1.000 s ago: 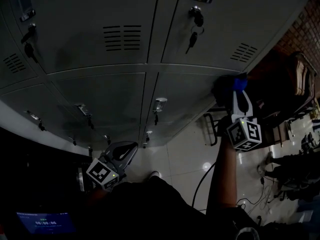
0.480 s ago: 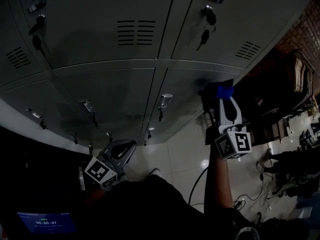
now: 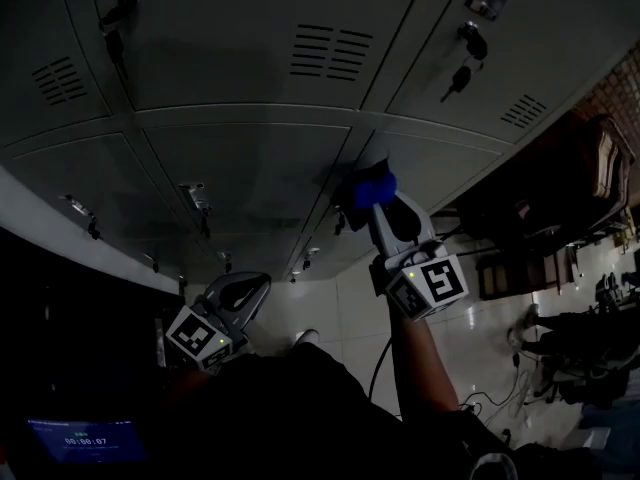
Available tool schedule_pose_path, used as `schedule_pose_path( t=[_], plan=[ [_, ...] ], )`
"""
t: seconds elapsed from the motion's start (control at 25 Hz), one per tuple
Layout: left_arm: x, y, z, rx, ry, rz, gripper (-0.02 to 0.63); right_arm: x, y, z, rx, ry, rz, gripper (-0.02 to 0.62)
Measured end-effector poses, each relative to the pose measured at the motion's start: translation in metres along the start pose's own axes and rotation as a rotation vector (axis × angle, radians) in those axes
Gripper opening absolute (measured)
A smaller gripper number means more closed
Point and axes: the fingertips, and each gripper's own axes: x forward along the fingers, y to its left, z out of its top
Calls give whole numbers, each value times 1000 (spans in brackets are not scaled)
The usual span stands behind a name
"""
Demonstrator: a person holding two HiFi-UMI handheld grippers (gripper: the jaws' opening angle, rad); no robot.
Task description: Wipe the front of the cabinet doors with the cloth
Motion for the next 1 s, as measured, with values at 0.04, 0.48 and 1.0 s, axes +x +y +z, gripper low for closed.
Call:
schedule_pose_path(
  t=[0.04, 0.48, 1.0],
  plan=[
    [-2, 1, 0, 0, 0, 4, 1, 4, -1, -2, -4, 7, -5, 69],
    [-5, 1, -7, -7, 16, 33, 1, 9, -35, -11, -10, 42, -51, 69],
    [34, -17, -5, 5, 13, 5, 2, -42, -121, -14, -7, 50, -194, 69]
  ],
)
